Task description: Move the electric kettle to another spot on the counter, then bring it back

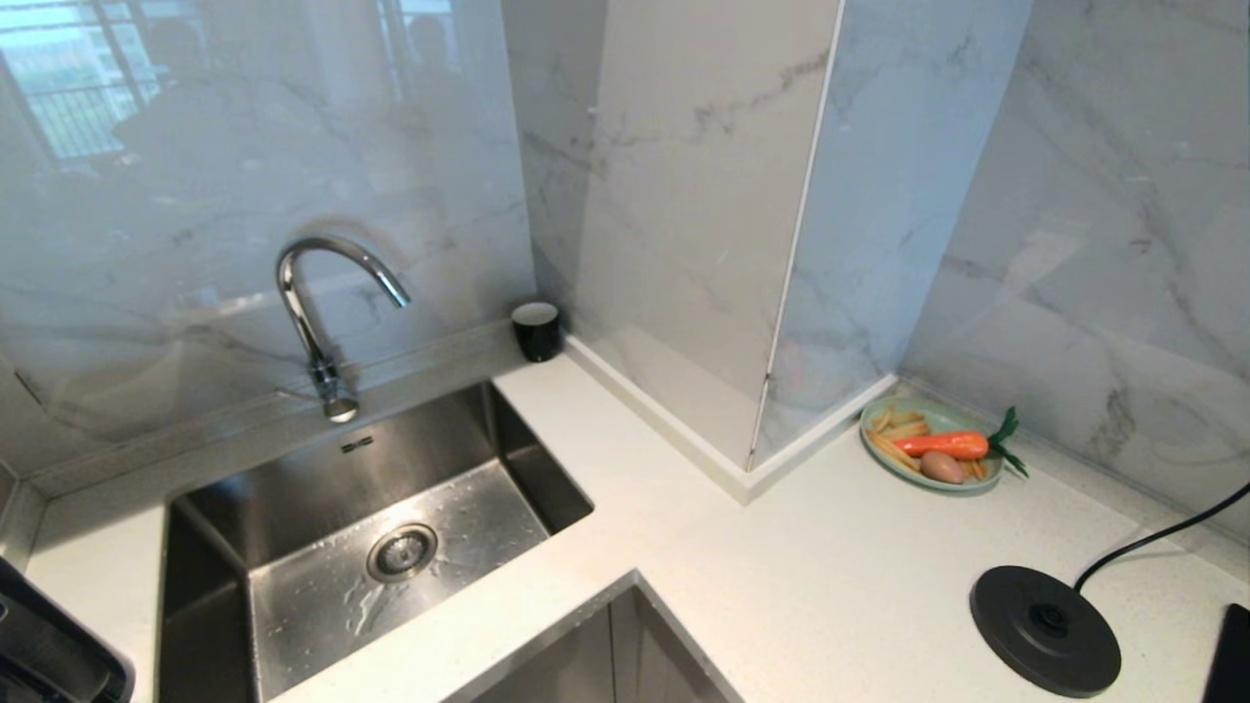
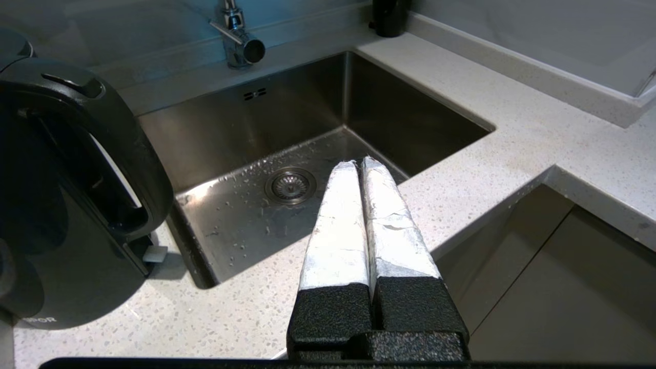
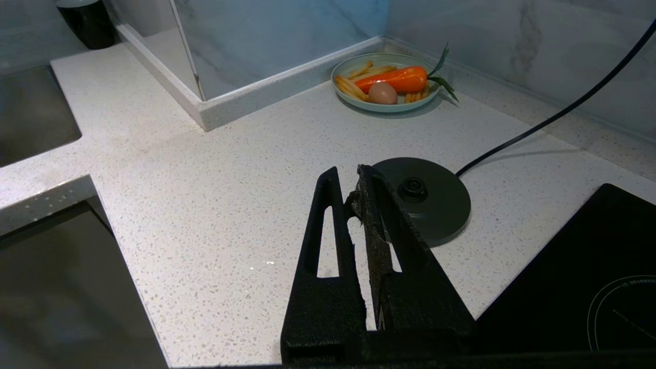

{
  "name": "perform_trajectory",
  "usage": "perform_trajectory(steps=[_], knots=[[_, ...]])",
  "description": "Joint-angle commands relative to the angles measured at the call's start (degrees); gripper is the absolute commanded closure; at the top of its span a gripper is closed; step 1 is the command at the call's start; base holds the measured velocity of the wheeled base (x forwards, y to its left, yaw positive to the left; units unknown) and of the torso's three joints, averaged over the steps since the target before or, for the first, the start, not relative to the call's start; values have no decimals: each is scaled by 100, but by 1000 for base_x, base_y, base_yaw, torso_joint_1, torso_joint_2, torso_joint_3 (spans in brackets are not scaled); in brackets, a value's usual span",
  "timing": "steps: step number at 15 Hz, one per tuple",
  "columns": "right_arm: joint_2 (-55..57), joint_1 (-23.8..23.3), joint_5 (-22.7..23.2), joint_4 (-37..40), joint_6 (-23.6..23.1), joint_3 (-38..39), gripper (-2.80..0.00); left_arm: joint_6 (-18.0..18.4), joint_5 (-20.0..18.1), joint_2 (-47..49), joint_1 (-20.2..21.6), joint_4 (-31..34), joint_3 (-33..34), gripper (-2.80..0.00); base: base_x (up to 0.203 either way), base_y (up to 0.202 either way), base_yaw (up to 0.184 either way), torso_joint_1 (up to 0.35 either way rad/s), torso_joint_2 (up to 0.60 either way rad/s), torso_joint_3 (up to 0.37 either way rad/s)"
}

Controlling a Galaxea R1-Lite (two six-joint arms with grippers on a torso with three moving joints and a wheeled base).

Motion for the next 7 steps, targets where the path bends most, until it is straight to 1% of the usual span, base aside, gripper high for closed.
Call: perform_trajectory(steps=[1, 7], knots=[[0, 8, 0, 0, 21, 0, 0, -5, -1, 7, 1, -7, 0, 0, 0, 0, 0, 0, 0, 0], [3, 9, 0, 0, 22, 0, 0, -21, -10, 7, 1, -7, 0, 0, 0, 0, 0, 0, 0, 0]])
